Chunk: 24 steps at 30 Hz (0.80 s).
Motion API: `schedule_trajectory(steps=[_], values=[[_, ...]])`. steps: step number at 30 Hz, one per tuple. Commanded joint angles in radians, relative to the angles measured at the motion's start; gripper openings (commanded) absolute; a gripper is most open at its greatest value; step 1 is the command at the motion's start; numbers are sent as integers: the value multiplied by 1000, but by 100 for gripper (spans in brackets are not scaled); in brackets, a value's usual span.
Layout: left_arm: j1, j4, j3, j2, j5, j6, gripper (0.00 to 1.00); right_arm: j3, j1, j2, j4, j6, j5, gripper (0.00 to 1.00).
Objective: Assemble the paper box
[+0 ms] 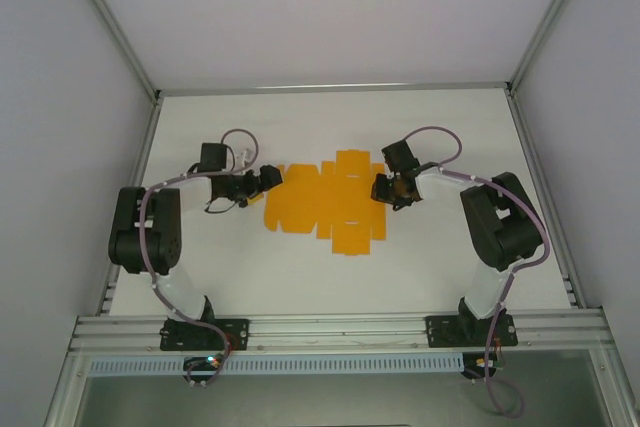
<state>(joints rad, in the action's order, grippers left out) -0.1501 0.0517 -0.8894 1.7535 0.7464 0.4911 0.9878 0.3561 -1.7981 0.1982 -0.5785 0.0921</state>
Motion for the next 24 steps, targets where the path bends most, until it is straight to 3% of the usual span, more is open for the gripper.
schedule_trajectory(steps=[1, 9, 14, 15, 18, 20, 22, 24], values=[[-56, 35, -22, 86, 109, -8, 97, -65, -2, -63, 22, 15, 28, 26], [-87, 66, -46, 70, 141, -43, 94, -104, -8, -40, -42, 67, 51, 26], [-90, -90, 4, -4, 265, 25, 93, -137, -16, -30, -122, 89, 119, 27], [-90, -58, 1, -25, 230, 15, 93, -138, -18, -30, -121, 88, 117, 27], [-102, 235, -79, -86, -61, -111, 93, -132, -17, -23, -95, 89, 90, 27], [-103, 338, -108, -107, -219, -145, 94, -126, -19, -22, -73, 93, 78, 27], [-103, 393, -123, -106, -328, -159, 95, -122, -18, -20, -59, 96, 71, 27], [-101, 413, -141, -77, -349, -160, 95, -117, -19, -24, -51, 102, 64, 27]])
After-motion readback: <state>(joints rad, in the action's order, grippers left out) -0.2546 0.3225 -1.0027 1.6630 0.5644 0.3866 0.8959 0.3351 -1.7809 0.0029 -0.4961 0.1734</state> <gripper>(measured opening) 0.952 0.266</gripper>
